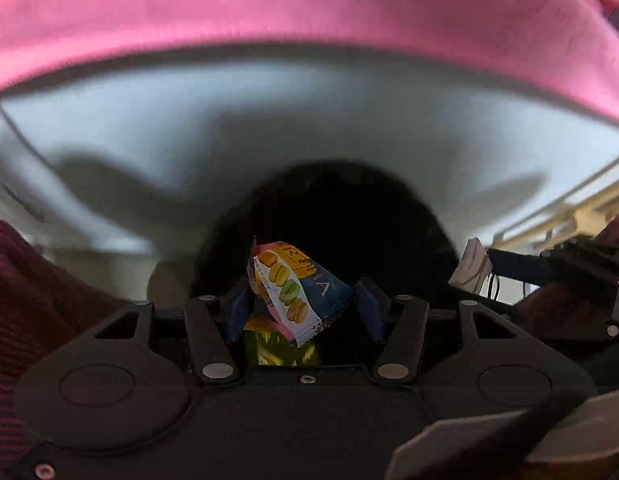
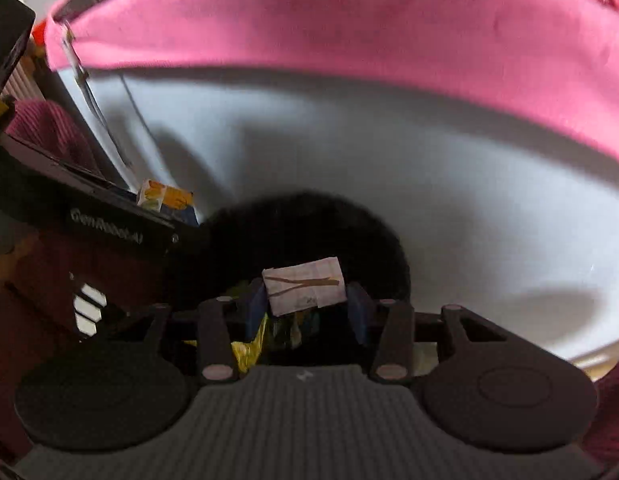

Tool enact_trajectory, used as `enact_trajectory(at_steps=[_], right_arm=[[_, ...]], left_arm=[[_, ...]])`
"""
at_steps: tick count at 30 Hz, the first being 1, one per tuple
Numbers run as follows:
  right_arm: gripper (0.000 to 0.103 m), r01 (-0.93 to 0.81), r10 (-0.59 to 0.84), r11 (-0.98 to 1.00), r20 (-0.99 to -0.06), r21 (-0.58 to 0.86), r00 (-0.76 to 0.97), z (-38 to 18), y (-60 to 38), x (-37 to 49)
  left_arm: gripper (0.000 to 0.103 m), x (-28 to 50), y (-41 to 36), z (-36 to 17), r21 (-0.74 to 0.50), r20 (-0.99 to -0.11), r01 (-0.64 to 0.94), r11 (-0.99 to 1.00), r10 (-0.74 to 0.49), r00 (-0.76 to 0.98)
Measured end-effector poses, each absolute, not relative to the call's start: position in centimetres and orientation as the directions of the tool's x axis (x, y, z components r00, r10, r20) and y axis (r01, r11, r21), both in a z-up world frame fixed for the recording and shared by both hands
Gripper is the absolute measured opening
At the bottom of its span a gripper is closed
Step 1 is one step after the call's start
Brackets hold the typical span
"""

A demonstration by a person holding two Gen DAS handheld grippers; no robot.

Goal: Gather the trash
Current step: 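Lower both held items into the black bin and open both grippers, then grasp the small brown scrap with the left gripper while the right gripper grasps the green wrapper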

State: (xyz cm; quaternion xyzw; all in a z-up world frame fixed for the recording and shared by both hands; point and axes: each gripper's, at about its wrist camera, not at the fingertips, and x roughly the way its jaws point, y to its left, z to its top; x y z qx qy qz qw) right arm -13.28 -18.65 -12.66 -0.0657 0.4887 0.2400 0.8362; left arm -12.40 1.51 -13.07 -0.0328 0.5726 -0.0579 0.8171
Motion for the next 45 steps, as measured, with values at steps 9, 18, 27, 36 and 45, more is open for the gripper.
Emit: enact_trajectory(at_steps=[9, 18, 27, 36, 45], right_arm=[[0.052, -0.421, 0.318, 0.895, -0.873, 0.148, 0.368, -14.0, -18.3, -12.0], [0.055, -0.436, 0.318, 0.889, -0.874, 0.139, 0.368, -14.1, -18.0, -12.3], [0.071, -0.440, 0.319, 0.887, -0.873, 0.138, 0.369, -14.3, -17.8, -12.4], [0.076, -0.462, 0.364, 0.875, -0.825, 0.143, 0.434, -11.2, -18.9, -12.5], [0.082, -0.477, 0.416, 0.873, -0.666, 0.101, 0.619, -3.4, -21.3, -12.0]], left_arm=[[0.056, -12.1, 0.5, -14.6, -0.102, -0.948, 0.069, 0.992, -0.118, 0.295], [0.061, -11.5, -0.2, -15.0, -0.087, -0.957, 0.072, 0.994, -0.103, 0.272], [0.077, -11.3, -0.1, -15.1, -0.078, -0.960, 0.053, 0.996, -0.089, 0.267], [0.078, -11.5, 0.1, -11.4, -0.066, -0.926, 0.076, 0.995, -0.090, 0.367], [0.083, -11.4, 0.6, -2.5, -0.150, -0.777, 0.136, 0.979, -0.202, 0.597]])
